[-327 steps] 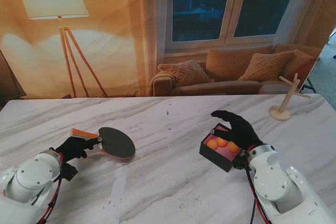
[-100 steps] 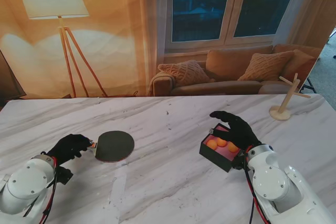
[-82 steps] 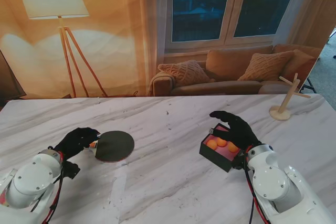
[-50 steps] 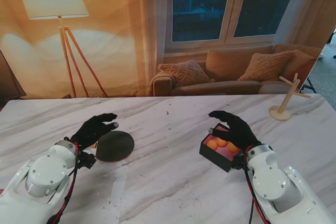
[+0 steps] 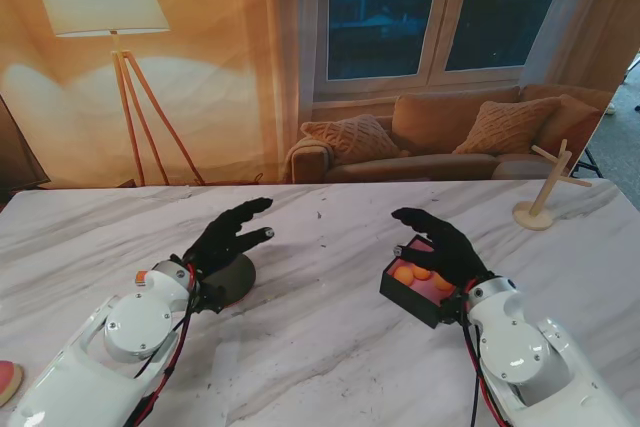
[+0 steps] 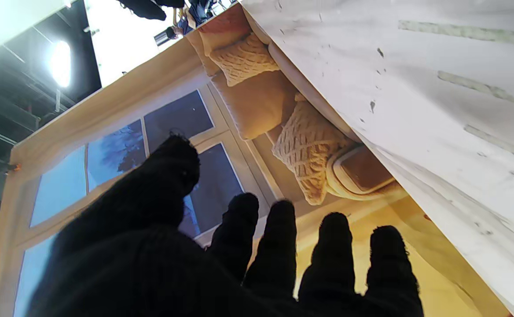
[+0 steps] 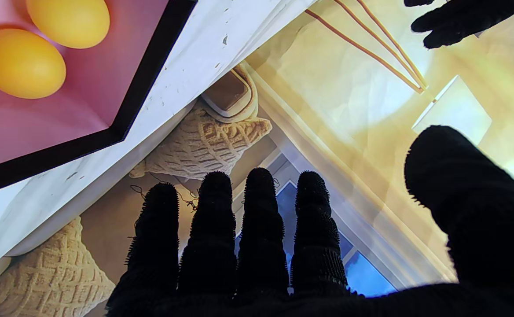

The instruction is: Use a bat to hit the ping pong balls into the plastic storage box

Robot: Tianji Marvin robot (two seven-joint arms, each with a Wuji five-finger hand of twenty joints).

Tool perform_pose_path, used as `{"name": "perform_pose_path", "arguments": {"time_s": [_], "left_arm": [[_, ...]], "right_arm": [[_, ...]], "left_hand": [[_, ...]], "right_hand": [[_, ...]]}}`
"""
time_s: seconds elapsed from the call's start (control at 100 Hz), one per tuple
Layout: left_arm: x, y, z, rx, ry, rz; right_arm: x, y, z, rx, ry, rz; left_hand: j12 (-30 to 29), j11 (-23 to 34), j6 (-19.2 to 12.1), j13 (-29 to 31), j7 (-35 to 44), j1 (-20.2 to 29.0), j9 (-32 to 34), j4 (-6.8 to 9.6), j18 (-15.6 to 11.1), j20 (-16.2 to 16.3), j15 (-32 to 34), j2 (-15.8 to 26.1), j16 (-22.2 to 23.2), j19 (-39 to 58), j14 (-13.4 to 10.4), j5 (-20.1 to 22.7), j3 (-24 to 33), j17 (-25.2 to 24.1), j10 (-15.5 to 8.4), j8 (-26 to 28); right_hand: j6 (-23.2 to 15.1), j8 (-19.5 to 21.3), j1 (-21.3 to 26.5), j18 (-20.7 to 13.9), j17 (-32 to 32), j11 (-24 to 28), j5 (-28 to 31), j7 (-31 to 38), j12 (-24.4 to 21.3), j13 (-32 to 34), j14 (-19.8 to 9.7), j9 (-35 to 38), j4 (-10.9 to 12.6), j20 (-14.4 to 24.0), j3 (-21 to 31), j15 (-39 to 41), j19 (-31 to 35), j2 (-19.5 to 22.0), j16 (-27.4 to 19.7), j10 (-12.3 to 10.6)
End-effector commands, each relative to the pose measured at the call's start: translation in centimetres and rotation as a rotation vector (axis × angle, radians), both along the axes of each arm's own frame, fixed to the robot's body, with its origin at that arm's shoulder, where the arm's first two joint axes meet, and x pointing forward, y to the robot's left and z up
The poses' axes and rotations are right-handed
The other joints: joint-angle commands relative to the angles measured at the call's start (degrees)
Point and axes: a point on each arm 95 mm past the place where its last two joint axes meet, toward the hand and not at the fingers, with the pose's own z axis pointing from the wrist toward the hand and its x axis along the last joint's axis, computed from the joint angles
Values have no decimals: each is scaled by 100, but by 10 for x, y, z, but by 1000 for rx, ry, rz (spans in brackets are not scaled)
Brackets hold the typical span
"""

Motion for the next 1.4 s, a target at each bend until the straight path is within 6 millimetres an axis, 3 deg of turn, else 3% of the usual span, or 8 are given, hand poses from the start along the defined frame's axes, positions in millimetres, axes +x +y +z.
{"name": "perform_pose_path", "arguments": {"time_s": [0.0, 0.22, 0.43, 0.72, 1.15, 1.39], "left_arm": [[0, -8, -1, -2, 4, -36], [-5, -20, -9, 49, -48, -88], [-5, -21, -15, 62, -53, -136], [-8, -9, -16, 85, -55, -118], [-7, -8, -16, 74, -72, -96], [-9, -6, -15, 65, -69, -92]], "right_arm": [[0, 2, -3, 9, 4, 6], [0, 3, -6, 34, -13, 15], [-1, -1, -7, 29, -16, 35], [0, -7, -9, 7, -15, 37], [2, -3, -10, -7, -23, 58], [2, -1, -11, -1, -22, 63]], "left_hand": [[-151, -74, -234, -186, -42, -138, -331, 105, -297, 157, -89, -162, -89, -197, -245, -212, 195, 52, -271, -47], [-189, -5, -319, -176, -53, -277, -337, 36, -403, 193, -83, -574, -226, -465, -367, -376, 867, 209, -383, -51], [-270, -133, -351, -242, -88, -424, -429, -62, -440, 109, -116, -631, -293, -564, -441, -457, 725, 134, -472, -63], [-248, -50, -357, -99, -96, -349, -235, -48, -447, 31, -35, -609, -314, -603, -382, -420, 698, 153, -444, -63], [-241, -39, -312, -85, -60, -367, -184, -56, -423, 20, 1, -610, -311, -571, -372, -343, 678, 178, -416, -44], [-244, -52, -273, -95, -65, -367, -190, -70, -437, 8, -8, -583, -323, -573, -374, -336, 621, 168, -410, -43]], "right_hand": [[-158, -34, -215, -110, 12, -70, -276, -106, -19, -53, 1, -265, 302, 74, -18, -21, -3, -44, 16, -158], [-100, -16, -223, -168, 41, -39, -376, -102, -6, -33, -9, -295, 290, 59, 4, 2, -57, -45, 25, -215], [-134, -11, -227, -156, 42, -55, -398, -95, -22, -35, -20, -318, 280, 61, 1, -8, -71, -68, 19, -258], [-142, -6, -181, -139, 54, -61, -375, -86, -35, -11, -11, -329, 263, 68, 55, -41, -89, -187, 12, -288], [-21, 18, -123, -148, 84, -22, -363, -19, -44, 1, -37, -389, 192, 76, 297, -37, -99, -478, 11, -224], [80, 18, -183, -189, 53, 31, -422, 16, -52, -40, -65, -454, 164, 68, 302, -25, -117, -403, 5, -197]]}}
